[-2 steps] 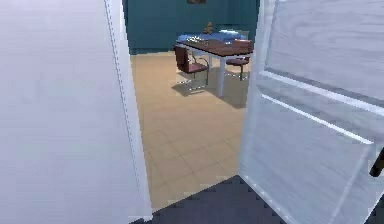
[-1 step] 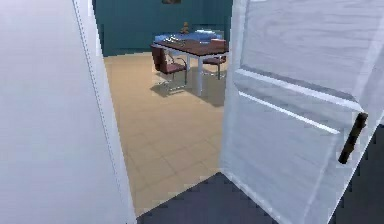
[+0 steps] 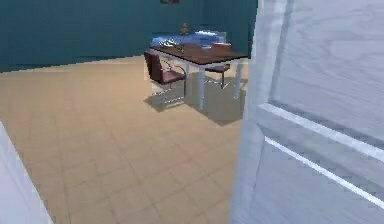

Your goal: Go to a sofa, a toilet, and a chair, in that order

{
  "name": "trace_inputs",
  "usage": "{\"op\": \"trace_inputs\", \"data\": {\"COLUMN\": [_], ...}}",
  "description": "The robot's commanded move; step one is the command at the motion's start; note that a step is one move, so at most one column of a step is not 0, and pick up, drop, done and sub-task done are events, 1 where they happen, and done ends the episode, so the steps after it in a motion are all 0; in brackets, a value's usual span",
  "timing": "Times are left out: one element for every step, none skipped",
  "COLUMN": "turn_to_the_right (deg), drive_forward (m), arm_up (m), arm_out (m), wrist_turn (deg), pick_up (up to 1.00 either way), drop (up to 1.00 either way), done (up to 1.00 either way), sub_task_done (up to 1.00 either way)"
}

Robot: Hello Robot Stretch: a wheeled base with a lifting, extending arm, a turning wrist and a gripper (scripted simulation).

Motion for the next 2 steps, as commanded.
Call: {"op": "trace_inputs", "data": {"turn_to_the_right": [-12.0, 0.0], "drive_forward": [0.0, 1.0], "arm_up": [0.0, 0.0], "arm_out": [0.0, 0.0], "wrist_turn": [0.0, 0.0], "pick_up": [0.0, 0.0], "drop": [0.0, 0.0], "done": [0.0, 0.0], "sub_task_done": [0.0, 0.0]}}
